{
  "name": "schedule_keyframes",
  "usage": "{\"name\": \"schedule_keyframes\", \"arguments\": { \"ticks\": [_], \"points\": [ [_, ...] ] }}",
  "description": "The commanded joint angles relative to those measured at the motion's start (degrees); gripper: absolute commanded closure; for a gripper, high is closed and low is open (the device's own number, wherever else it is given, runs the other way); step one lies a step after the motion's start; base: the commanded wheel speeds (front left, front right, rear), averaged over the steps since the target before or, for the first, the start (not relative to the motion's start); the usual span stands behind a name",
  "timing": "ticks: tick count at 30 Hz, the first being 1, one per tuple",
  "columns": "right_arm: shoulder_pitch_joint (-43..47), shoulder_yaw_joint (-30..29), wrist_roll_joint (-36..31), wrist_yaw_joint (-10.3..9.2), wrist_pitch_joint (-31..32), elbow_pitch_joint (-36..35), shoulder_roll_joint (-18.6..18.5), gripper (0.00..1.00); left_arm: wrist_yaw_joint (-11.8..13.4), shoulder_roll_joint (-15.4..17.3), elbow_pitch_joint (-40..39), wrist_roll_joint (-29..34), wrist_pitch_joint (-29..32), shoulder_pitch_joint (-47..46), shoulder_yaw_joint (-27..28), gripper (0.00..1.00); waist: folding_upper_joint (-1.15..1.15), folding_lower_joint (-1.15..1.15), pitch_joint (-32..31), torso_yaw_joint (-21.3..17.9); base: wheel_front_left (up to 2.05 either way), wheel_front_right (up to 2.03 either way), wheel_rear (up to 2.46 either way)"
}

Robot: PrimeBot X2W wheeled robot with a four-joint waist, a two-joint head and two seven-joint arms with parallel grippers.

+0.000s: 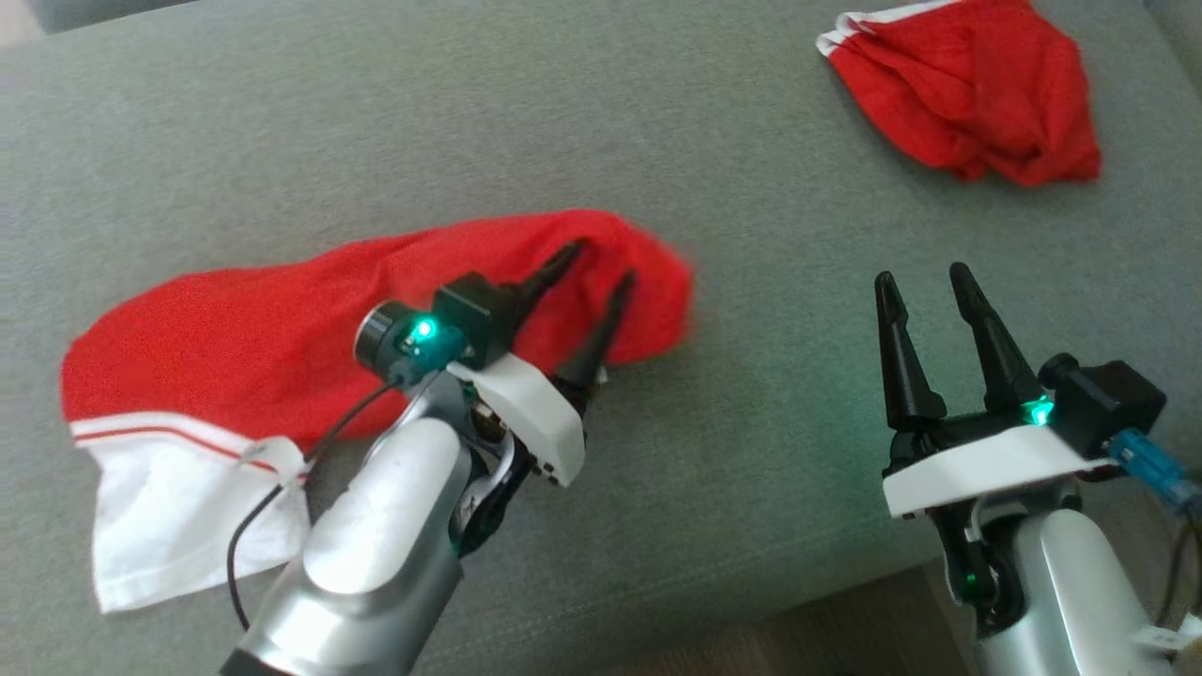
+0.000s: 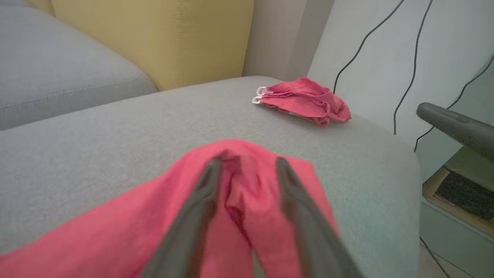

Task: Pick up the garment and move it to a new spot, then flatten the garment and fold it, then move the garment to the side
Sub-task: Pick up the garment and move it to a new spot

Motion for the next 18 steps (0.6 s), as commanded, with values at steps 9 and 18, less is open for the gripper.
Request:
{"name": "schedule_keyframes", "arguments": {
  "ticks": [9,18],
  "points": [
    [-0.91,-0.08,-0.67,0.37,-0.34,-0.53,-0.16,0.00,3.21,2.78,-4.70,-0.59,-3.89,4.73,3.24,0.00,0.00,0.00,-3.19,7.39,0.00,0.00,0.00],
    [0.24,-2.08,-2.56,0.37,1.29,-1.08,-0.16,0.00,10.19,8.58,-11.64,-2.46,-6.15,11.03,12.59,0.00,0.00,0.00,-5.95,13.55,0.00,0.00,0.00]
  ]
}}
